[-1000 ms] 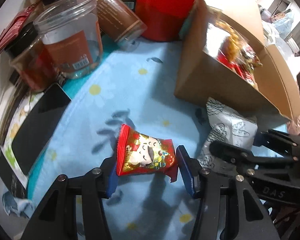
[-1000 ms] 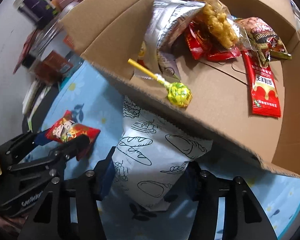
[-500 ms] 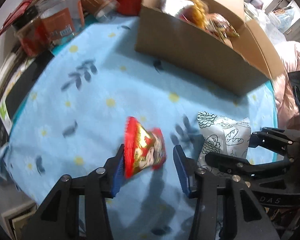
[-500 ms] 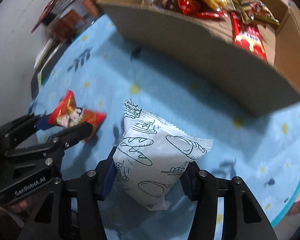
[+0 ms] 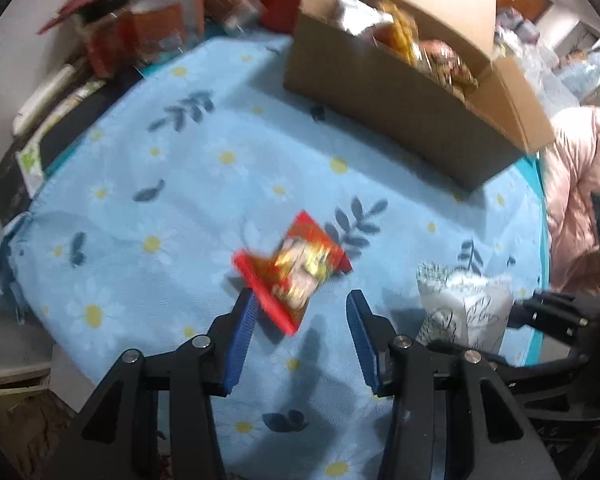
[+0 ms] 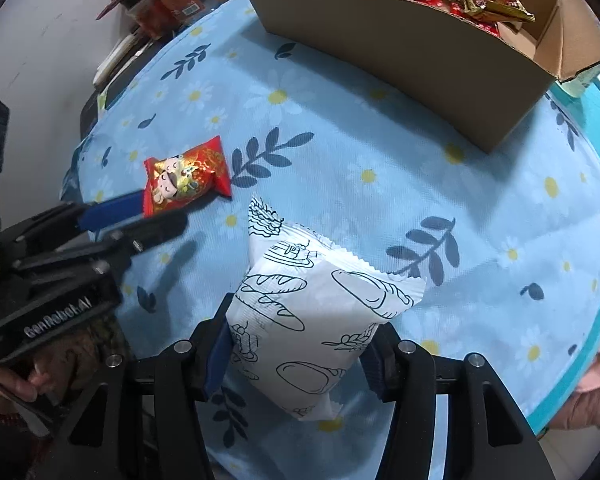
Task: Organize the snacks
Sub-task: 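Grasp the red candy packet with left tool while right tool grasps the white bread bag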
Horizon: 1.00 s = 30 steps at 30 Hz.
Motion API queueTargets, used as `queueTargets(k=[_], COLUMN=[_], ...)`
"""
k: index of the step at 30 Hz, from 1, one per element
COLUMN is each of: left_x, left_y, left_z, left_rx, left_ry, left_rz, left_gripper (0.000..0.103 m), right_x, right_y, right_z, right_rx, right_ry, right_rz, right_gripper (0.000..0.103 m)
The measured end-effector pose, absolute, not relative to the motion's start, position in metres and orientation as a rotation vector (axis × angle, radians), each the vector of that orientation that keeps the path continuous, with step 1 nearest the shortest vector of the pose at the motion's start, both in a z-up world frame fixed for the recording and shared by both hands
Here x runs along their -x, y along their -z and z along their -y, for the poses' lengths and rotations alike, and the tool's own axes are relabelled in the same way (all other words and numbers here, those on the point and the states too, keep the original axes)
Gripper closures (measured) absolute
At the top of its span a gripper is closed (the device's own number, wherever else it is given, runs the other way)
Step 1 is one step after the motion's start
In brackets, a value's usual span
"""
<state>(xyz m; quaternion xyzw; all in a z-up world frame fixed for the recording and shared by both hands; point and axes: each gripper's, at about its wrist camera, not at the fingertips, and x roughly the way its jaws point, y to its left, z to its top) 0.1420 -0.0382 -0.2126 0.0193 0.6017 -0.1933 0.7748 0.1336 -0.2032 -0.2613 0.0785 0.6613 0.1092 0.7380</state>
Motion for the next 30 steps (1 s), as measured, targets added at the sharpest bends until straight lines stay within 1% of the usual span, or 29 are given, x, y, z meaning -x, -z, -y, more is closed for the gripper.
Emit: queueTargets(k=[3, 6, 12, 17, 20, 25, 27, 30], left_x=[-0.145, -0.155, -0.169, -0.172, -0.170, -0.165, -0.165, -0.167], left_y=[0.199, 0.197, 0.222, 0.244, 0.244, 0.246, 0.246, 0.246], left_z=[0.034, 0.035, 0.058, 0.064, 0.067, 0.077, 0.080, 0.078], left_rx=[-0.050, -0.072, -0.130, -0.185, -0.220, -0.302, -0.322, -0.287], left_ry=[0.421, 0.462, 0.554, 0.549, 0.544, 0.470, 0.453, 0.435], left_rz=[-1.245, -1.229, -1.287, -1.378, -1.359, -1.309, -1.302, -1.326], left_gripper=[0.057, 0.057, 0.057, 0.057, 0.057, 0.057, 0.067, 0.069], right_x=[-0.130, -0.133, -0.137, -0.144, -0.149, -0.157, -0.158, -0.159], right_y=[0.258, 0.260, 0.264, 0.268, 0.269, 0.274, 0.276, 0.280], right_z=[0.207, 0.204, 0.203, 0.202, 0.199, 0.195, 0.192, 0.193], right_rx=[-0.164, -0.162, -0.146, -0.121, -0.119, -0.109, -0.086, -0.095], right_ry=[-0.242, -0.242, -0.255, -0.244, -0.243, -0.218, -0.211, -0.215], right_rz=[-1.442, -1.441, -1.450, -1.457, -1.452, -1.457, -1.462, -1.457], right_gripper=[0.048, 0.048, 0.048, 0.048, 0.047, 0.040, 0.039, 0.038])
